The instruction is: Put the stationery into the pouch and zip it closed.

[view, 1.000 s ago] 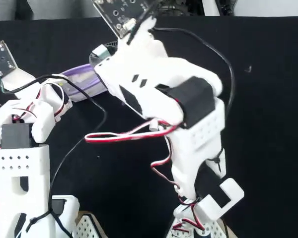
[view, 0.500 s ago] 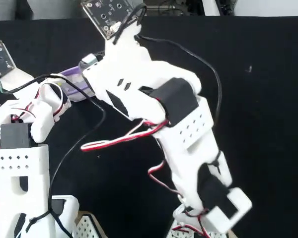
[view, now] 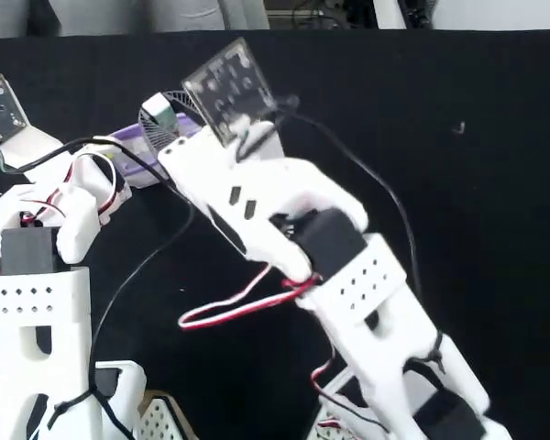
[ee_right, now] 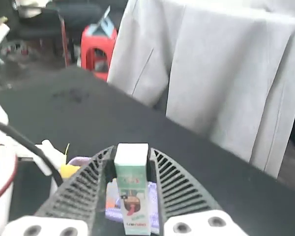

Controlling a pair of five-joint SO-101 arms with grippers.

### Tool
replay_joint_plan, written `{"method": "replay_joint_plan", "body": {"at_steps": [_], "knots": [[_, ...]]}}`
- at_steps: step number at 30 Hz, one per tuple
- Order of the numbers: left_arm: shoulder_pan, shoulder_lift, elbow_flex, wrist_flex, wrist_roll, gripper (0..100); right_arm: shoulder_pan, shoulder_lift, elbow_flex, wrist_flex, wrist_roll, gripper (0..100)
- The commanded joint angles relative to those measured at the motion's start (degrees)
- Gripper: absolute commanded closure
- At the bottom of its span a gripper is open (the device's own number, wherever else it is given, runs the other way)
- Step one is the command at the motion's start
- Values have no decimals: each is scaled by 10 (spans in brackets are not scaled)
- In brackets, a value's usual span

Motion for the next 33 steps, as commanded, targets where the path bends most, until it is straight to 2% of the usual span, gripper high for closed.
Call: {"method": "replay_joint_plan", "body": {"at_steps": [1, 6, 11, 16, 18, 21, 24, 27, 33], "knots": [[-4, 11, -7, -1, -3, 971, -7, -57, 56, -87, 7, 987], [-3, 11, -7, -1, -3, 971, -7, -81, 135, -191, 9, 987], [-3, 11, -7, -1, -3, 971, -8, -81, 225, -326, 60, 987], [-3, 11, -7, -4, -3, 971, -8, -81, 288, -405, 57, 987], [-3, 11, -7, -4, -3, 971, -8, -81, 308, -425, 53, 983], [-3, 11, -7, -4, -3, 971, -2, -80, 326, -443, -15, 982], [-3, 11, -7, -4, -3, 971, 8, -80, 327, -443, -62, 924], [-4, 11, -7, -4, -3, 971, 9, -71, 325, -443, -55, 887], [-7, 17, -7, -5, -3, 971, 15, -21, 296, -443, -55, 885]]}}
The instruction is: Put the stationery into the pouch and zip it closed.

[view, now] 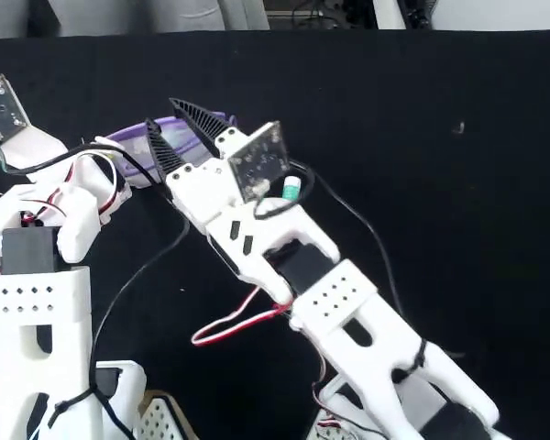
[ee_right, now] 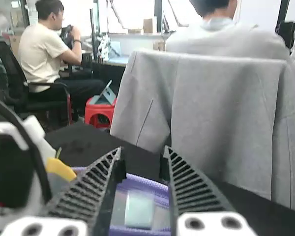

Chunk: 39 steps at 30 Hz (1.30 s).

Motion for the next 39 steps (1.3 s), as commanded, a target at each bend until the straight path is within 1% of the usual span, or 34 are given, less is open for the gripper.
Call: {"method": "replay_joint_plan", "body": {"at_steps": [1, 8, 12, 17, 18, 21, 25, 27, 32, 39], "knots": [[-7, 13, -7, -5, -3, 971, 18, 16, -38, -16, -4, 885], [-7, 12, -7, -5, -3, 971, 40, 16, -62, -1, -4, 884], [-7, 13, -7, -5, -3, 971, 65, 1, -118, 85, -4, 884], [-8, 11, -7, -5, -3, 971, 121, -15, -207, 237, -7, 884], [-8, 11, -7, -5, -3, 971, 136, -15, -216, 257, -18, 884], [-9, 9, -7, -5, -3, 971, 195, -16, -221, 306, -85, 884], [-30, 9, -7, -5, -3, 971, 277, -15, -211, 328, -156, 884], [-38, 9, -7, -5, -3, 971, 299, -16, -204, 345, -177, 885], [-42, 9, -7, -5, -3, 971, 300, 3, -182, 404, -186, 885], [-43, 8, 0, -6, -4, 971, 299, 116, -153, 408, -186, 885]]}}
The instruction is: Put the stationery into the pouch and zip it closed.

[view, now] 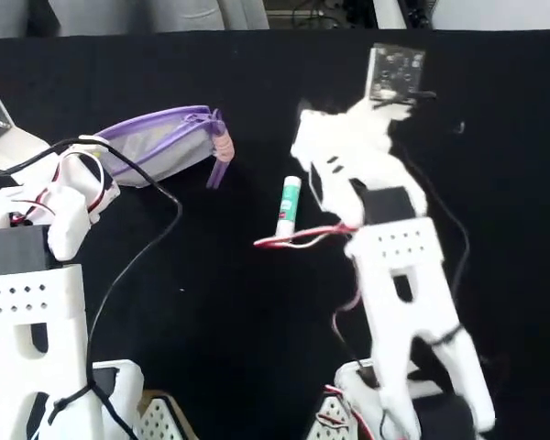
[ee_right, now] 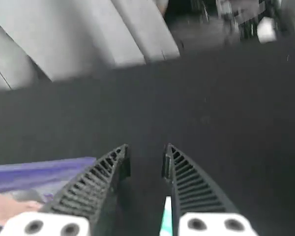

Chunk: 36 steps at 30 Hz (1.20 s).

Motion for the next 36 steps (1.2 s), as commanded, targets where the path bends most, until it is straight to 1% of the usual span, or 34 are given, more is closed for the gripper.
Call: {"method": "replay_joint_plan", "body": {"at_steps": [1, 10, 15, 22, 31, 36], "knots": [[-8, 7, 1, -5, -4, 971, 7, 62, -7, 2, -7, 885], [-55, 7, 10, -18, -7, 971, -17, 262, -87, 9, -8, 885], [-71, 7, 30, -46, -7, 971, -18, 374, -174, 61, -8, 885], [-66, 7, 32, -41, -7, 971, -18, 502, -311, 164, -8, 885], [-69, 7, 33, -40, -7, 971, -19, 592, -418, 236, -4, 885], [-66, 7, 44, -45, -7, 971, -47, 603, -454, 302, -2, 885]]}}
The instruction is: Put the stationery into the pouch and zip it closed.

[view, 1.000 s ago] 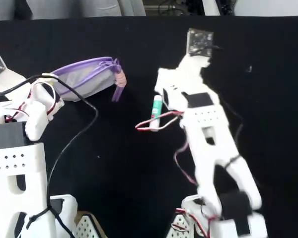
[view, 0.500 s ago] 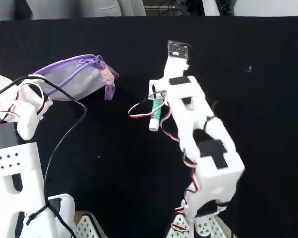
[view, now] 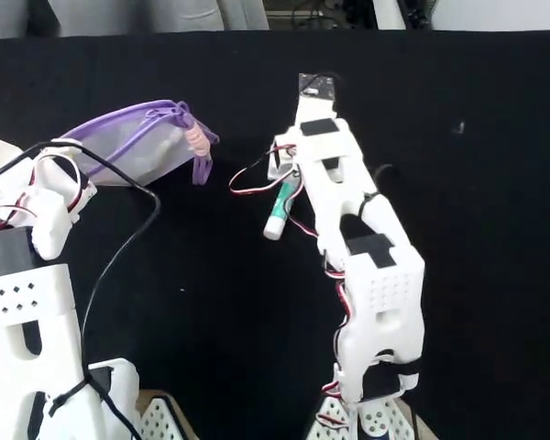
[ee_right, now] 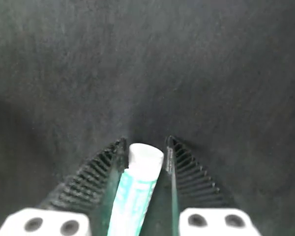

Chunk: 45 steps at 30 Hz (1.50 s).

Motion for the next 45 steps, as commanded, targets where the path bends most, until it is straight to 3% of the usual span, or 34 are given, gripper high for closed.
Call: {"method": "replay_joint_plan", "body": {"at_steps": [1, 10, 15, 22, 29, 39, 42, 45], "knots": [[-1, 7, 13, -9, -4, 971, -30, -1, -36, 47, 4, 885], [-1, 7, 13, -9, -4, 971, -52, 0, -40, 72, 44, 890], [-2, 7, 13, -9, -4, 971, -57, 0, -42, 73, 71, 989], [-2, 7, 13, -6, -4, 971, -55, -8, -52, 78, 72, 974], [-1, 7, 13, -5, -4, 971, -44, -49, -145, 144, 93, 974], [21, 7, 15, -4, -4, 971, -29, -89, -229, 148, 113, 974], [20, 7, 15, -4, -4, 971, -21, -94, -231, 182, 109, 969], [17, 7, 15, -4, -4, 971, -21, -90, -228, 253, 55, 950]]}}
